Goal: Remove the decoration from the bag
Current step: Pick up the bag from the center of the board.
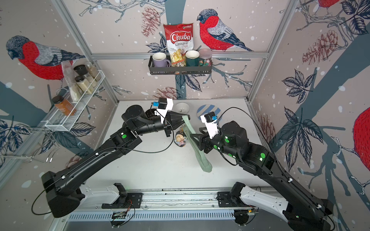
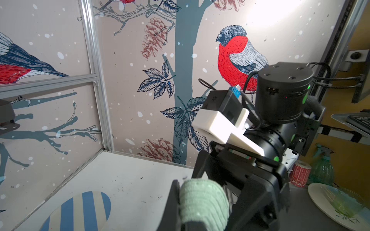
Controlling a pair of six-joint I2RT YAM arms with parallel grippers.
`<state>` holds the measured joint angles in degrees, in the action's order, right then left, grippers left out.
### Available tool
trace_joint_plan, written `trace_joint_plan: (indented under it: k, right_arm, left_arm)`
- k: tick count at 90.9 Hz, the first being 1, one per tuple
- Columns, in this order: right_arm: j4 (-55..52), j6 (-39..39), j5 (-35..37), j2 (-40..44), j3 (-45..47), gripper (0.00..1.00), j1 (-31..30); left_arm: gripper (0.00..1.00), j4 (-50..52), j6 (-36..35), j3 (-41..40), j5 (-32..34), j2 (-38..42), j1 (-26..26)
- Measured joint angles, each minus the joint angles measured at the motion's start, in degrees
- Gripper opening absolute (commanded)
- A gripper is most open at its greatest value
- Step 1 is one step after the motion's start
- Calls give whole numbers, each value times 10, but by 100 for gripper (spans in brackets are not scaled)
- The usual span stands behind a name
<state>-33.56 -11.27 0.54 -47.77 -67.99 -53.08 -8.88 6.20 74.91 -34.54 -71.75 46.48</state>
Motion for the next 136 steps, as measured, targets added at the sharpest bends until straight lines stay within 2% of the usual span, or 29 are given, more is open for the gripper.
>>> trace_joint_plan:
  k: [14, 26, 34, 56, 80, 92, 113, 129, 136]
  right_arm:
    - [55, 26, 1, 59, 53, 71, 0]
    - [75, 39, -1, 81, 57, 72, 0]
    - [76, 41, -15, 82, 56, 77, 0]
    - [79, 41, -86, 103, 55, 78, 0]
    - [83, 69, -58, 146, 76, 73, 0]
    - [88, 100, -38, 122, 87, 68, 0]
    - [100, 176, -50, 12, 47, 60, 0]
    - [138, 219, -62, -18, 48, 59, 0]
    - [153, 233, -76, -18, 55, 62, 0]
  left_arm:
    - [0, 52, -3, 50, -1, 3, 0]
    - [0, 93, -20, 79, 1, 5, -5]
    - [0, 118, -24, 78, 3, 9, -15]
    - [0, 141, -19, 54, -4, 35, -62]
    - [0, 167, -47, 26, -34, 83, -73]
    - [0, 150, -28, 25, -52, 78, -73]
    - [0, 98, 33, 20, -69, 74, -68]
    - [0, 78, 58, 20, -73, 71, -40]
    - [0, 76, 64, 20, -75, 66, -26]
